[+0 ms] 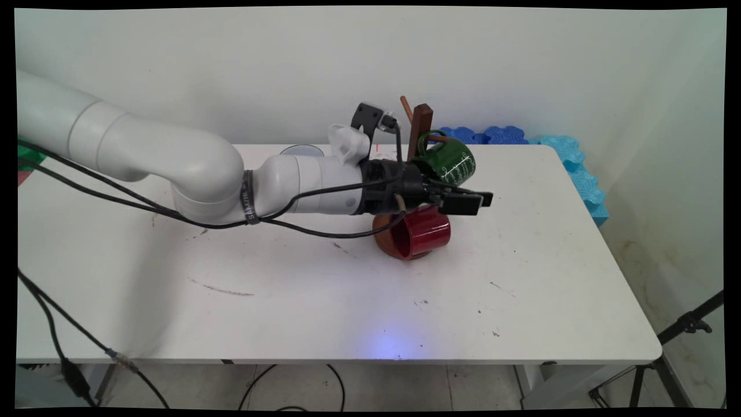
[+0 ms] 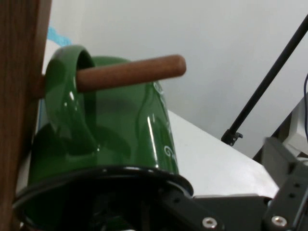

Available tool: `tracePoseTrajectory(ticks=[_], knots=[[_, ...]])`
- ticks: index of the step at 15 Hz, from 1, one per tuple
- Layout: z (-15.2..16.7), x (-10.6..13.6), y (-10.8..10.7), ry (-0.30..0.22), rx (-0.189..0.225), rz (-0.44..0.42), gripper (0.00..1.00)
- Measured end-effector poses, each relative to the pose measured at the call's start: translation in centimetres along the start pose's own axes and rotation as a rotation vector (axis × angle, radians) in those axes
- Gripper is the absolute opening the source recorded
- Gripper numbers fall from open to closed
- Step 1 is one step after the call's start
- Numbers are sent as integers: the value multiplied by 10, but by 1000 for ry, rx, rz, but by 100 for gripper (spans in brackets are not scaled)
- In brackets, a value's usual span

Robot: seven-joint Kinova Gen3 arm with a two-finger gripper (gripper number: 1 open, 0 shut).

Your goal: Pick up the green mug from the rack, then place the picked object on the table

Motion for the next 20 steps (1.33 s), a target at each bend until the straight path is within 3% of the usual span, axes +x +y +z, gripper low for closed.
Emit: tracePoseTrajectory(ticks=[1, 9, 20], knots=[[1, 0, 0, 7, 0, -1, 0], [4, -1, -2, 39, 5, -9, 0], [-8, 4, 10, 55, -19, -19, 0]])
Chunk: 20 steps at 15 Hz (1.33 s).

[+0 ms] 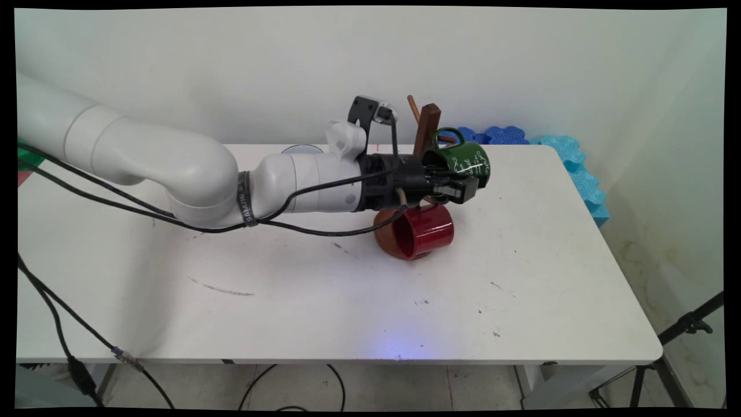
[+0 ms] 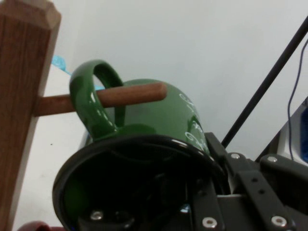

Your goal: Place the picked object on the table

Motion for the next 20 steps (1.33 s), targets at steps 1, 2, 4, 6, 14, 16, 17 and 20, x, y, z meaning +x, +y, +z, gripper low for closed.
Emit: tracePoseTrajectory(ticks=[1, 2, 4, 6, 14, 16, 17, 20], knots=[[-2, 1, 2, 0, -3, -1, 0], [-4, 2, 4, 1, -8, -3, 0], [-10, 4, 10, 2, -19, -7, 0], [-16, 6, 16, 2, -31, -12, 0], [-42, 19, 35, -3, -68, -31, 0], [-51, 24, 39, -7, -77, -36, 0], [-57, 26, 42, -12, -87, -35, 0], [-76, 37, 49, -28, -119, -17, 0]])
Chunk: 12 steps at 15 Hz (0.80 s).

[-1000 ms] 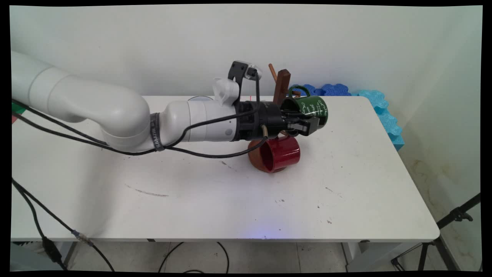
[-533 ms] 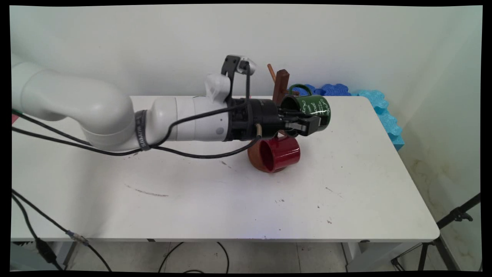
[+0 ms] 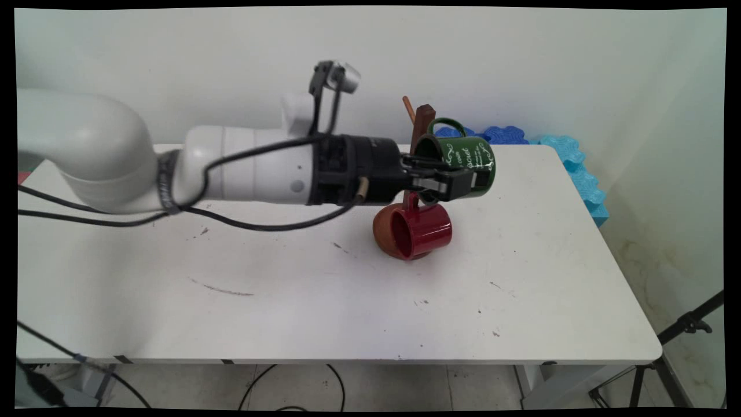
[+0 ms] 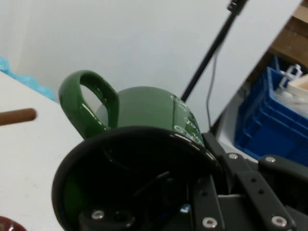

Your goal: Place the picked object on the table

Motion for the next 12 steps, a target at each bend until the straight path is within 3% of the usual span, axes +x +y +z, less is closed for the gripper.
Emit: tracePoseTrajectory(ticks=[5, 8, 12], knots=[[-32, 20, 12, -35, -41, 72, 0], [-43, 23, 8, -74, -27, 109, 0], [-63, 29, -2, -174, 10, 142, 0]])
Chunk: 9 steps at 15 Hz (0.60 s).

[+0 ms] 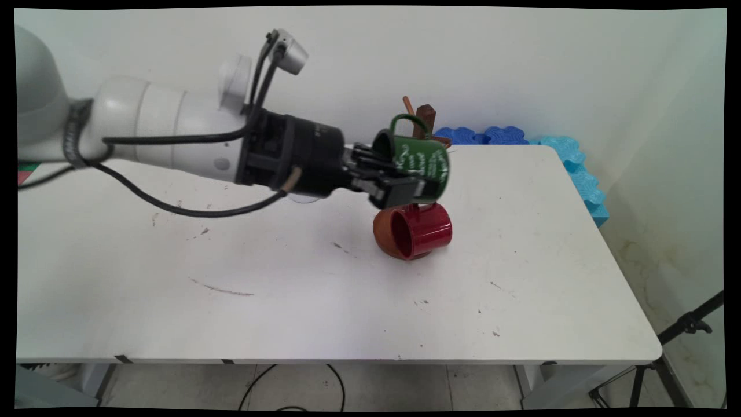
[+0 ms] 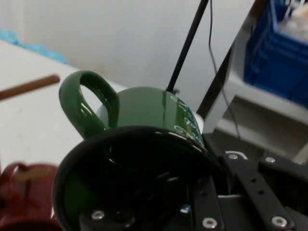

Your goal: Place the picked object on the table

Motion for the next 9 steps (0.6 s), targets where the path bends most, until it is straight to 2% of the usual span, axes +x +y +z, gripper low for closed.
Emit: tracePoseTrajectory(ticks=[7, 9], knots=[[-29, -1, -16, -196, 34, 135, 0], [-35, -2, -20, -281, 37, 195, 0]])
